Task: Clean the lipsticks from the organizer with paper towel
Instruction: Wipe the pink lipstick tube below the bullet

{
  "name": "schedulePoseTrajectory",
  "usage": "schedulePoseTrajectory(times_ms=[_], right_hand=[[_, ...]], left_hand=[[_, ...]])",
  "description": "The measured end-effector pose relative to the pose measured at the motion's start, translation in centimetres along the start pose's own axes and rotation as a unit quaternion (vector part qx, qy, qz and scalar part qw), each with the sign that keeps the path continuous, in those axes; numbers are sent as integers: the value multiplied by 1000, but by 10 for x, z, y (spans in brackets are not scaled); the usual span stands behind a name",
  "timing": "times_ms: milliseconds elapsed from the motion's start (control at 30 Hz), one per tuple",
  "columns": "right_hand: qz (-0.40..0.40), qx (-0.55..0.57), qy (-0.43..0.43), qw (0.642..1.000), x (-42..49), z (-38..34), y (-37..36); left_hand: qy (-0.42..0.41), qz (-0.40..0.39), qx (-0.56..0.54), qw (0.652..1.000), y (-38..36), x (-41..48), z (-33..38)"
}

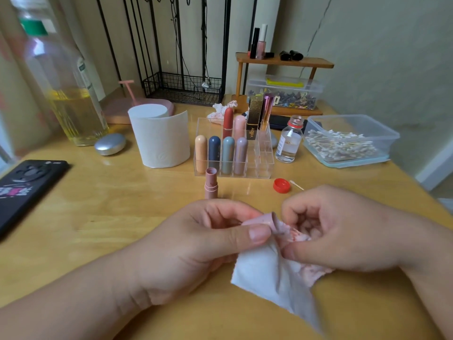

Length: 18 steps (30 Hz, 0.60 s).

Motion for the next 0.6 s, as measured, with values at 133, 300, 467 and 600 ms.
schedulePoseTrajectory(times_ms=[133,300,467,600], right_hand=[[-56,-90,-73,992,0,1,-7],[52,-112,-108,986,0,1,20],[279,-172,-229,917,9,40,56],[243,-199,-288,905,15,56,54]], left_hand=[[15,70,90,993,4,1,-1],[20,113,224,968,4,0,3],[17,111,259,959,2,-1,6],[30,115,253,960,4,0,4]])
Point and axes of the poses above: each hand's wrist, its own x-axis towards the middle knuckle, its own y-axis out of the back of the hand, z = x × y, the point moved 3 cm from there along x, towards the middle knuckle, and after that the axes turned 1 degree about -x, right-handed, at the moved point
